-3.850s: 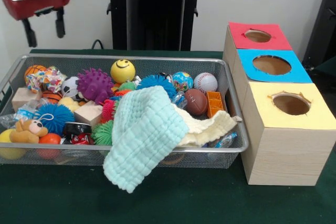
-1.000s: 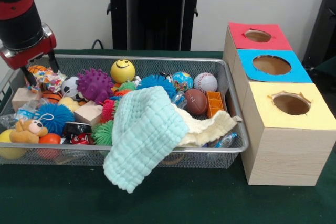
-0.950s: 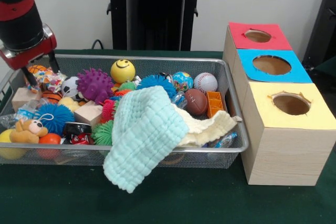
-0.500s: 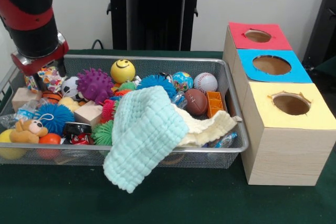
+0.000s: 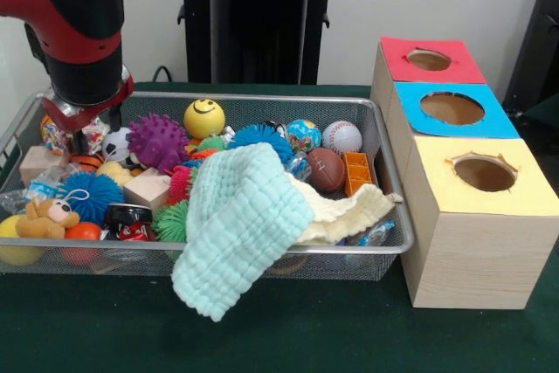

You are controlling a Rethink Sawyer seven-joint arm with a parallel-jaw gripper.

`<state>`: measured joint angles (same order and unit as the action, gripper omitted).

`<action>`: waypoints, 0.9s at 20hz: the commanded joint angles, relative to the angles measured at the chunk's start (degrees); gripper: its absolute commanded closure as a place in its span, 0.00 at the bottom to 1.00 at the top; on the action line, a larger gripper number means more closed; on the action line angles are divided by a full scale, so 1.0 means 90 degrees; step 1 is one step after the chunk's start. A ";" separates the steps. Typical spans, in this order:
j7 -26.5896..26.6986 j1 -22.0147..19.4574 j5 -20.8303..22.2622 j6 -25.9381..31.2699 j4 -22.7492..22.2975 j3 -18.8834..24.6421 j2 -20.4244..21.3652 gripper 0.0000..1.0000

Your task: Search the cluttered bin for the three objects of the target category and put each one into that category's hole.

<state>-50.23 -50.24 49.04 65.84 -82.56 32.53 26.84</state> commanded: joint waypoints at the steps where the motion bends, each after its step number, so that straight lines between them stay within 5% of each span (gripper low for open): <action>1: 0.0882 0.0159 0.0440 0.0607 0.0440 -0.0537 -0.0252 0.00; 18: 0.1064 0.0516 0.0547 0.0853 0.0605 -0.1092 -0.0189 0.00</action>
<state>-50.23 -46.52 50.37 68.49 -78.96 25.82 26.57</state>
